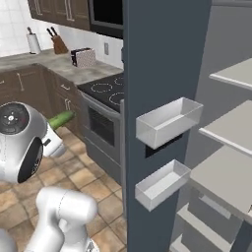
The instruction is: Take the corn, cucumber, and mango from the freezer and place them in the bowl on the counter.
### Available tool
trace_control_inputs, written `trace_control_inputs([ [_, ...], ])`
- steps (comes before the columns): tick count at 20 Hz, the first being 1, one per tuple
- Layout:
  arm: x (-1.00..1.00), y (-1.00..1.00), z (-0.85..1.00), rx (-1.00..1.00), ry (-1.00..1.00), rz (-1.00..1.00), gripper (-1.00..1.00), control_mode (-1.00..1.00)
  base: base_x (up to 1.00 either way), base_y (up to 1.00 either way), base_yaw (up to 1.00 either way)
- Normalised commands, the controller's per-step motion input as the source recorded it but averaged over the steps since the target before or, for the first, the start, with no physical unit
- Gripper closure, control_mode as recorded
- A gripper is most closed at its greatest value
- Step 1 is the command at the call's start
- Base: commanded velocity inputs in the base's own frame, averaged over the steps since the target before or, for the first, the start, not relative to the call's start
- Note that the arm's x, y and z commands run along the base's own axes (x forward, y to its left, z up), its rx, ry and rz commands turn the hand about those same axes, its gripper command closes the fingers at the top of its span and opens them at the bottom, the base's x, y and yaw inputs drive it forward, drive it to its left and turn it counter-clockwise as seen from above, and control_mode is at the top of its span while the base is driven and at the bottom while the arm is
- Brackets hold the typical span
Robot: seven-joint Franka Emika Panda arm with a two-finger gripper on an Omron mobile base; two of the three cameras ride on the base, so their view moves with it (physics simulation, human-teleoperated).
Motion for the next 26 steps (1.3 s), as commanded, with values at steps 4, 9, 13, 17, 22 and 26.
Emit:
trace_control_inputs([
  [4,0.00,0.00,0.00,0.00,0.00,0.00,1.00,1.00,1.00,0.33,-0.37],
  [9,0.00,0.00,0.00,0.00,0.00,0.00,1.00,1.00,1.00,0.74,-0.38],
  [13,0.00,0.00,0.00,0.00,0.00,0.00,1.00,1.00,1.00,0.73,-0.27],
  [17,0.00,0.00,0.00,0.00,0.00,0.00,1.00,1.00,1.00,0.95,-0.14],
  [22,0.00,0.00,0.00,0.00,0.00,0.00,1.00,1.00,0.81,1.00,0.05],
  [26,0.00,0.00,0.00,0.00,0.00,0.00,1.00,1.00,-0.20,0.97,0.05],
])
